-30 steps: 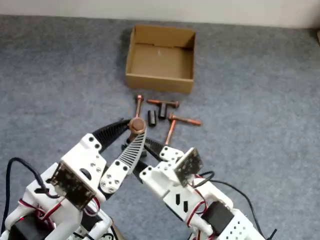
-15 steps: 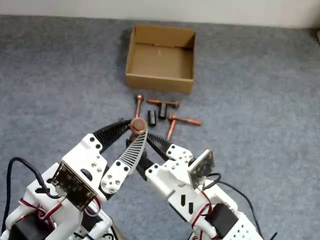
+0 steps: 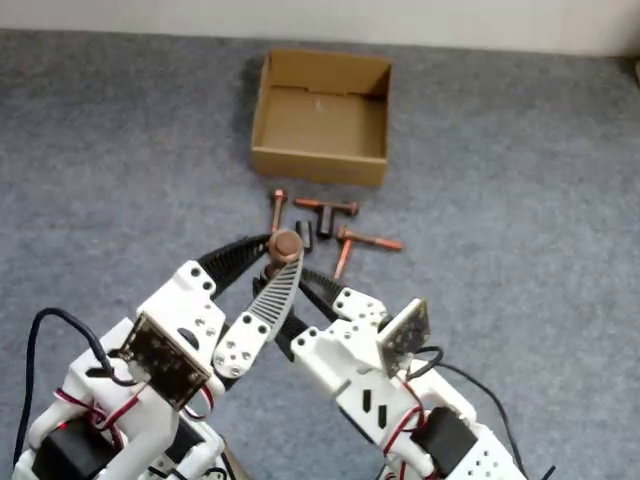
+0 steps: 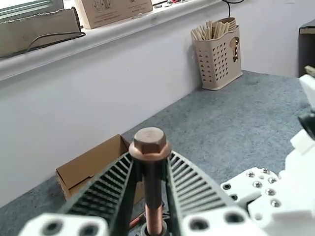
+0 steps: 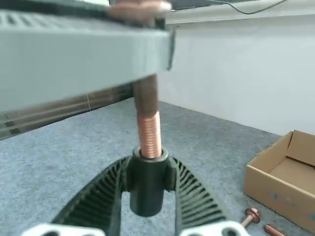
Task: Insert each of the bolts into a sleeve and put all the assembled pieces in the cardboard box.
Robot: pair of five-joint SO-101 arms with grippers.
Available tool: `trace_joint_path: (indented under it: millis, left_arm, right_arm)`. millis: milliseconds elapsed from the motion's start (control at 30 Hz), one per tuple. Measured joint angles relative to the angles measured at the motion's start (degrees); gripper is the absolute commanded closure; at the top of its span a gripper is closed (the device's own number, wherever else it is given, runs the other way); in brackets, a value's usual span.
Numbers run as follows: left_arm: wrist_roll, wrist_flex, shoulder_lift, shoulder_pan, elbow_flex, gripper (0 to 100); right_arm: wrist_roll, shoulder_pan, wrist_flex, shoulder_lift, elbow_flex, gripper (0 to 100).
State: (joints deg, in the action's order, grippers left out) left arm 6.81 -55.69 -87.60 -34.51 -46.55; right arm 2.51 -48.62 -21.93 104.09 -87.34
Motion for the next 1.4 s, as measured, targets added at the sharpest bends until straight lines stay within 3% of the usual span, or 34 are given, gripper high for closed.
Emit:
trace_joint_path:
  millis: [233,467,700,967,1133,1400]
  left_arm:
    - [0.0,-1.14,0.0,0.62,0.0,100]
    - [-0.26,-3.6,-0.09,5.8,-1.67,100]
    - [-0.18,-3.69,-0.26,7.47,-6.15,82]
    - [-0.18,-5.54,-0.09,14.33,-8.44,81]
    - [-0.26,-6.33,-0.09,16.35,-8.44,72]
    - [-5.01,-14.86,-1.32,17.32,0.44,71]
  right_arm:
    - [0.0,0.0,0.0,0.0,0.0,99.4]
    - [0.0,-0.26,-0.18,-0.18,-0.18,99.4]
    - [0.0,-0.26,-0.26,-0.26,-0.44,99.4]
    - [0.0,0.09,-0.09,0.0,-0.44,99.4]
    - [0.0,0.09,-0.18,0.0,-0.53,99.4]
    - [0.0,3.16,-0.09,0.09,-0.53,99.4]
